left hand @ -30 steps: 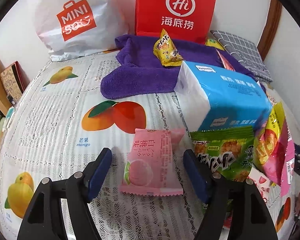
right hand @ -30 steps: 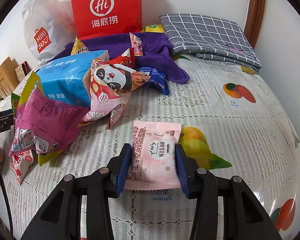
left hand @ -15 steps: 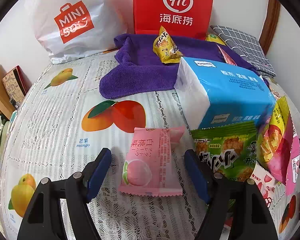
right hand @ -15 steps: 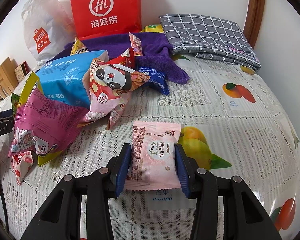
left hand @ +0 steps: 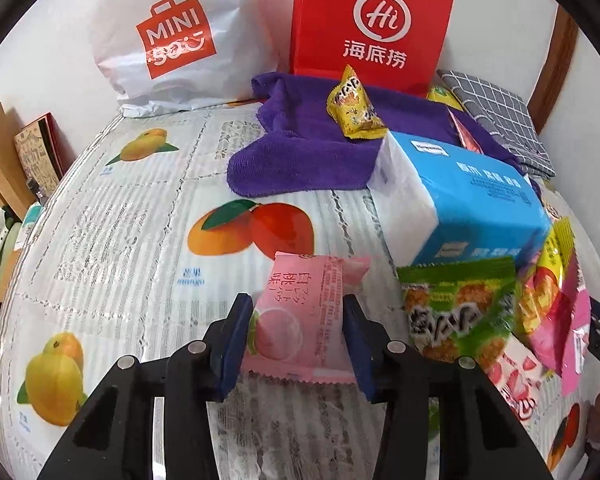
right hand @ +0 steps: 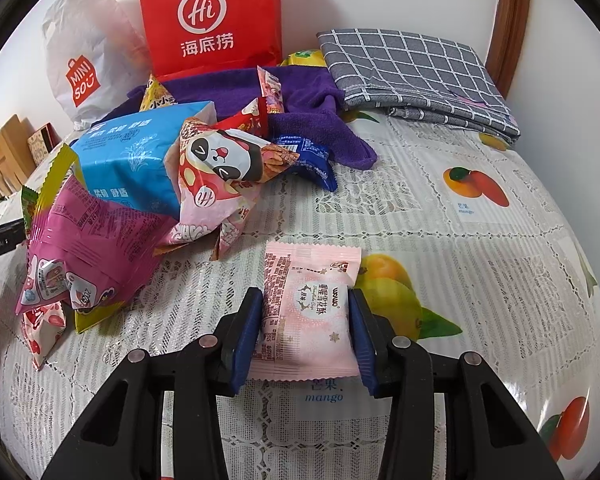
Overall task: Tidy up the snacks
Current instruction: 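Close the left tool on the pink peach packet while the right tool holds its packet, then lift the pink packets with both tools toward the purple towel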
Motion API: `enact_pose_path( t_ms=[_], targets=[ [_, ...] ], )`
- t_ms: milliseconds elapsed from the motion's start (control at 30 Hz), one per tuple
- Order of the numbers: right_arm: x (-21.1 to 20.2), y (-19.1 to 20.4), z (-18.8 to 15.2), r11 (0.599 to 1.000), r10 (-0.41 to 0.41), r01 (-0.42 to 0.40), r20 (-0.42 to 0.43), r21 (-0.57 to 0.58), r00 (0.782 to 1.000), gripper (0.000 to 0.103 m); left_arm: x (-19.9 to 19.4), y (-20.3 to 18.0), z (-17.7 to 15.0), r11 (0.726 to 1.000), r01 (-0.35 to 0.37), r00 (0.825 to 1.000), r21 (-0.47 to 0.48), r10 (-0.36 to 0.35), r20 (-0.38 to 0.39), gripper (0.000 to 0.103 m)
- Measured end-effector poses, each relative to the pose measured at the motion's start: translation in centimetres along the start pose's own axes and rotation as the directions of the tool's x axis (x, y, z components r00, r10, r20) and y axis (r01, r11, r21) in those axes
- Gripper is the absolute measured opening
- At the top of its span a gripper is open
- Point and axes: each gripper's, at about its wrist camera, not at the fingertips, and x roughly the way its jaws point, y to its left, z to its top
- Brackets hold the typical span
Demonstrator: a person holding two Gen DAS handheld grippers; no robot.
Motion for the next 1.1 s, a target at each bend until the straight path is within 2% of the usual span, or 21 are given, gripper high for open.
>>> enact_pose_path(
  t_ms=[100, 333, 500, 833, 1100],
  targets=[
    [-0.1, -0.1, 0.0, 1.000, 0.006, -0.006, 0.001, 0.007, 1.000, 0.041, -0.9, 0.1, -0.2, 0.999, 0.034, 0.999, -0.016, -0.035, -0.008, 0.043],
    [-0.9, -0.3, 0.1, 1.000, 0.009, -0.009, 0.010, 0.027, 1.000, 0.041, -3.7, 0.3, -0.1, 0.998, 0.052, 0.999, -0.021, -0.052, 0.017, 0.043],
    [-3.0, -0.5, 1.0, 0.996, 0.042, -0.044, 0.040, 0.077, 0.998, 0.041, -6.3, -0.2, 1.1, 0.998, 0.068, 0.996, -0.012, -0.067, 0.054, 0.043],
    [-7.8, 0.8, 6.2, 0.998, 0.022, -0.029, 0.128, 0.054, 0.991, 0.041, -9.6, -2.6, 4.5, 0.997, 0.069, 0.992, 0.030, -0.071, 0.102, 0.043],
    [-10.0, 2.7, 10.4, 0.998, 0.050, -0.056, 0.169, 0.035, 0.984, 0.041, -10.5, -3.4, 7.5, 0.992, 0.124, 0.985, 0.021, -0.125, 0.117, 0.043]
  ],
)
